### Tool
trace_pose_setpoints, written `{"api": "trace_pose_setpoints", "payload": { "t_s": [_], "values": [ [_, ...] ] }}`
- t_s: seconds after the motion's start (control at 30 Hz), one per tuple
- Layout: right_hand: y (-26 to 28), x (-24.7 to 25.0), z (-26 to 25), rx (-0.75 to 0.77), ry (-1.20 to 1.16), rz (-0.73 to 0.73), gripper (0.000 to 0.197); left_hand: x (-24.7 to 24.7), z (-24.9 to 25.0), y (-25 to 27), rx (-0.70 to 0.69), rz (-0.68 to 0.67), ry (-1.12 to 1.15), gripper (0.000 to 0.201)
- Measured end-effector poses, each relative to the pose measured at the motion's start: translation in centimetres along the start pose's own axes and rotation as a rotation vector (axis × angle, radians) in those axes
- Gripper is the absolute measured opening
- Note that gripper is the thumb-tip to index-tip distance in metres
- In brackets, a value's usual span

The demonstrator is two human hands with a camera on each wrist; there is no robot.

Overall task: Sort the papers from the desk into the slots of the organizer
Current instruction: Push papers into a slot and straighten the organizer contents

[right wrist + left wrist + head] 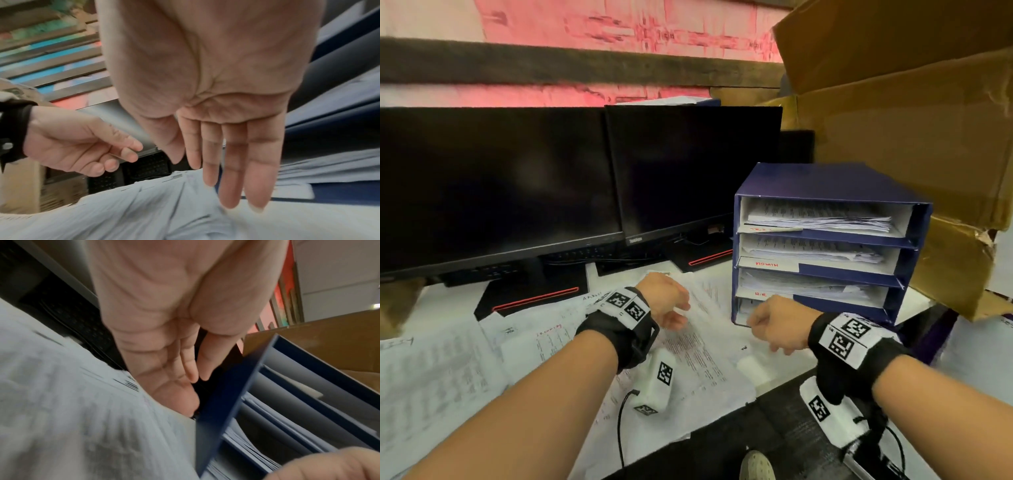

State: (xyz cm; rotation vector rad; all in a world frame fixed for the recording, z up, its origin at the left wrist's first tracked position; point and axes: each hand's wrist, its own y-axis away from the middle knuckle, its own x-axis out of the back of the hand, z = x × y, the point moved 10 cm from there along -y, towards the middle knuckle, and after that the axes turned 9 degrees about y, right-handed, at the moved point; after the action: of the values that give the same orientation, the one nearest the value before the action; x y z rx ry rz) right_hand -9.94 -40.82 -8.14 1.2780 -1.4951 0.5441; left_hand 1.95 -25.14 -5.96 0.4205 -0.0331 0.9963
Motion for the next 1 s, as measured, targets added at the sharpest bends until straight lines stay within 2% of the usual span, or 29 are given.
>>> {"api": "trace_pose_setpoints", "payload": {
  "t_s": [0.13,0.27,0.37,0.47,0.57,0.67,0.77,0.83,0.9,0.97,1.0],
  "values": [
    [-1.6,-2.4,-5.1,0.068,0.035,-0.127,0.04,7.0,-2.4,0.7,0.044,0.154,-0.206,0.027],
    [-2.8,-4.3,-9.1,0.11,0.123,-0.194,0.041,14.0,-4.8,2.3,0.103,0.252,-0.751,0.033],
    [-4.2,-5.3,-10.9,0.125,0.142,-0.192,0.049,15.9,-8.0,3.0,0.206,0.153,-1.011,0.044],
    [-5.3,-6.3,-12.7,0.126,0.08,-0.221,0.064,15.3,-9.6,3.5,0.235,0.045,-1.045,0.053],
    [-5.5,-6.8,-14.8,0.178,0.176,-0.235,0.078,14.6,-8.3,3.7,0.147,0.01,-0.892,0.049],
    [-6.1,-7.0,-16.0,0.205,0.285,-0.225,0.079,17.0,-6.7,4.2,0.091,0.151,-0.742,0.041],
    [-7.4,-6.1,-16.5,0.169,0.206,-0.12,0.071,22.5,-7.2,4.6,0.1,0.341,-0.764,0.032],
    [-8.4,-5.0,-16.9,0.132,0.078,-0.04,0.067,26.5,-8.8,5.1,0.16,0.446,-0.76,0.018],
    [-9.1,-3.7,-17.5,0.148,0.03,0.057,0.054,29.5,-11.1,6.1,0.262,0.52,-0.788,0.018],
    [-9.5,-2.2,-18.6,0.207,0.02,0.181,0.037,30.3,-13.7,6.6,0.361,0.47,-0.838,0.031],
    [-9.4,-1.5,-19.0,0.225,0.017,0.233,0.032,30.2,-14.9,6.6,0.409,0.423,-0.859,0.031]
  ]
}}
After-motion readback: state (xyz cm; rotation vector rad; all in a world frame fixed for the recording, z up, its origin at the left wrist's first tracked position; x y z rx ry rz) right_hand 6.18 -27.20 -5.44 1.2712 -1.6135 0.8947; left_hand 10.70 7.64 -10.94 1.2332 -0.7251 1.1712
